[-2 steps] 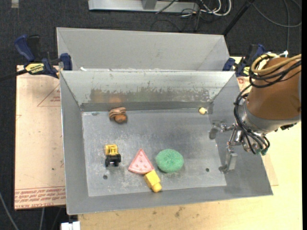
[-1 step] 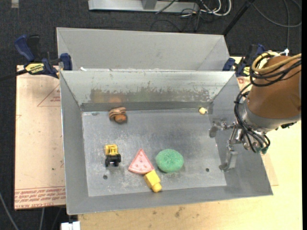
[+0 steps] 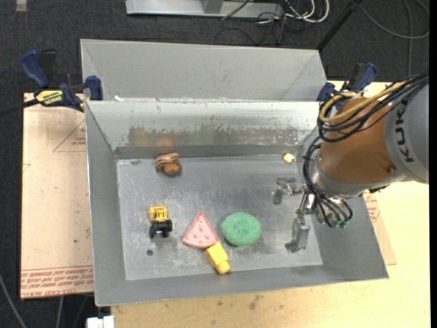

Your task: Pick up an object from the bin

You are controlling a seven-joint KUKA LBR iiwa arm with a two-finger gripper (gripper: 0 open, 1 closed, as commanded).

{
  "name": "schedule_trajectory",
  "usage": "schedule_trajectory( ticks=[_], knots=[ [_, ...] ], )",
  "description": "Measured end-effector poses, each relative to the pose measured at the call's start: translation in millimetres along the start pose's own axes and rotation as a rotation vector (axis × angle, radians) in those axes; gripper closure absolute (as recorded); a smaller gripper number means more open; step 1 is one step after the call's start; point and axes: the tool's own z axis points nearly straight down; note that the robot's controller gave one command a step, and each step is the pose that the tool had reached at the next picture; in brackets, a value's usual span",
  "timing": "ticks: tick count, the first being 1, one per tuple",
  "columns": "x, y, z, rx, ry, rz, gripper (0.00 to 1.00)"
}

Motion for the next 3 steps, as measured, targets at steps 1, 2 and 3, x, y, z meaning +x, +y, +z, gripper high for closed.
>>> schedule_trajectory(
  ticks=[1, 2, 3],
  knots=[
    [-3.5, 32, 28, -0.003, 0.011, -0.131, 0.00],
    [-2.2, 46, 57, -0.003, 0.006, -0.135, 0.00],
    [-13.3, 65, 68, -0.003, 0.010, -0.146, 0.00]
  ],
)
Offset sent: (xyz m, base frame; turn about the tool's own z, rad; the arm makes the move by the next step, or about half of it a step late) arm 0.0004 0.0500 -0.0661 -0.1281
